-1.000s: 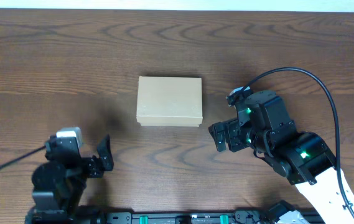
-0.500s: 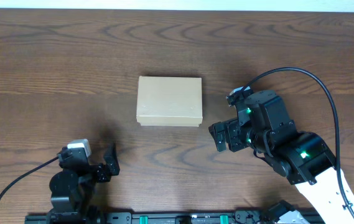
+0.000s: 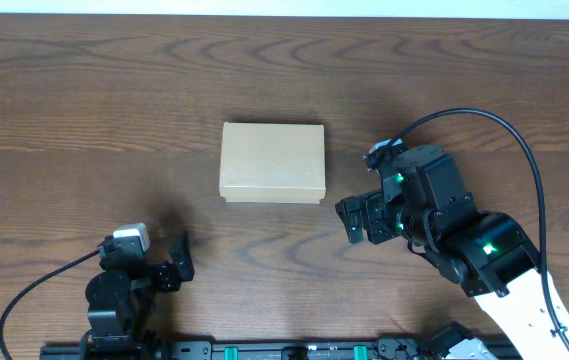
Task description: Pack container
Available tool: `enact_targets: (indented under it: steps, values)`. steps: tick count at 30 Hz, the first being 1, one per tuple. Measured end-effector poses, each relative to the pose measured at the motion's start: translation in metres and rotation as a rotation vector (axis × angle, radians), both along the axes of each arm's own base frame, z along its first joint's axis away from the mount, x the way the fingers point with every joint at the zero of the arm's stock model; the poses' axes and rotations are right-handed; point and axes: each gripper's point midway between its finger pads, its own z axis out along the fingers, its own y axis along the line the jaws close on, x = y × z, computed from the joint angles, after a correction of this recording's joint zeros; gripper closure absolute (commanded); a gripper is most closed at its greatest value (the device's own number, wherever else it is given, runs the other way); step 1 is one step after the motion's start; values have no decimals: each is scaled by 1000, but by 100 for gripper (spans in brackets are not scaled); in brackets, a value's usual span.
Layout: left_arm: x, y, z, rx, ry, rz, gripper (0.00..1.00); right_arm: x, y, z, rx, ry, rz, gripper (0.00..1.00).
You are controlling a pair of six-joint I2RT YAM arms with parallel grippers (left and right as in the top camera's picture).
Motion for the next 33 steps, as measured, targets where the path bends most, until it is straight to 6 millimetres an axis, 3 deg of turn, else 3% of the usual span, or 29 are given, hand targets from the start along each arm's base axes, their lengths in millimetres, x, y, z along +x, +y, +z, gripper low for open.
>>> enact_targets:
  steps: [26, 33]
  values:
    - [0, 0, 0, 0, 0, 0, 5, 0, -1, 0, -6, -3, 0, 1]
    - [0, 0, 0, -1, 0, 0, 5, 12, -10, 16, -27, -261, 40, 1]
